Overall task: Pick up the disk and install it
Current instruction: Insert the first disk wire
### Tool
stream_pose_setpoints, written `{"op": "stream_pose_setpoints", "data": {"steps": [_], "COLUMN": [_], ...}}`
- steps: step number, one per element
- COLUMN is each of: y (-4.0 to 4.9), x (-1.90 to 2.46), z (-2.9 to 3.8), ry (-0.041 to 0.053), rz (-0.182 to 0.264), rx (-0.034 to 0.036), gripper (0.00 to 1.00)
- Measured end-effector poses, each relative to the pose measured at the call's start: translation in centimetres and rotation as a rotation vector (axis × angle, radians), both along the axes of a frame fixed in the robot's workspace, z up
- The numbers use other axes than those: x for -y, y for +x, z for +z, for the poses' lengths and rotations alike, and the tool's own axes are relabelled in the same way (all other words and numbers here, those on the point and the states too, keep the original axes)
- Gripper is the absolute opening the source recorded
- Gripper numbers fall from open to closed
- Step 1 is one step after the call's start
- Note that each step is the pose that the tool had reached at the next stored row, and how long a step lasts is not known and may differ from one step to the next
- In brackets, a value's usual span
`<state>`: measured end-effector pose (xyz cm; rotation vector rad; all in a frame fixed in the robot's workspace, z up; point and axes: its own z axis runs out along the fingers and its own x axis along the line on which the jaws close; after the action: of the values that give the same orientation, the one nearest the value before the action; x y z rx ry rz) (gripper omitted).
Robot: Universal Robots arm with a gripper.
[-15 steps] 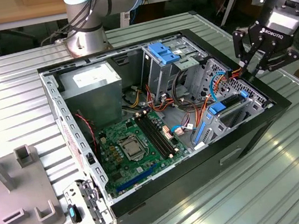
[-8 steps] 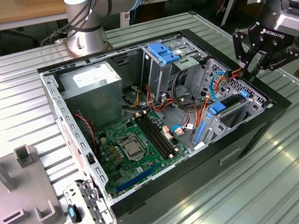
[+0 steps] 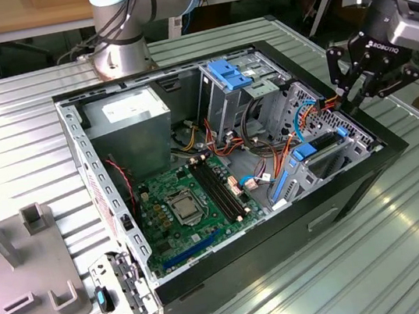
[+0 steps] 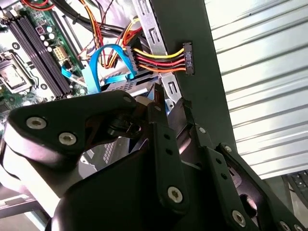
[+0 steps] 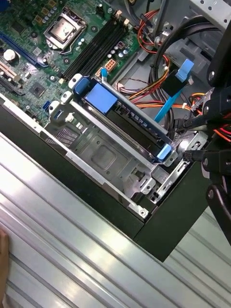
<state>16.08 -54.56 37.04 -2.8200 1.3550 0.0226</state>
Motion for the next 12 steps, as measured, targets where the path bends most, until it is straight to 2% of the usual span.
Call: {"op": "stream_pose_setpoints", "data": {"steps": [1,6,12], "y": [0.02,0.11,0.16], "x": [-0.12,-0.47,-0.59], "z": [0.01,0.02,0.08], "ry": [-0.0051,-0.018,-0.021], "rz": [0.002,0.007,0.049], "rx": [0.0,0.0,0.0007], "gripper": [0.3,0.3,0.3]}}
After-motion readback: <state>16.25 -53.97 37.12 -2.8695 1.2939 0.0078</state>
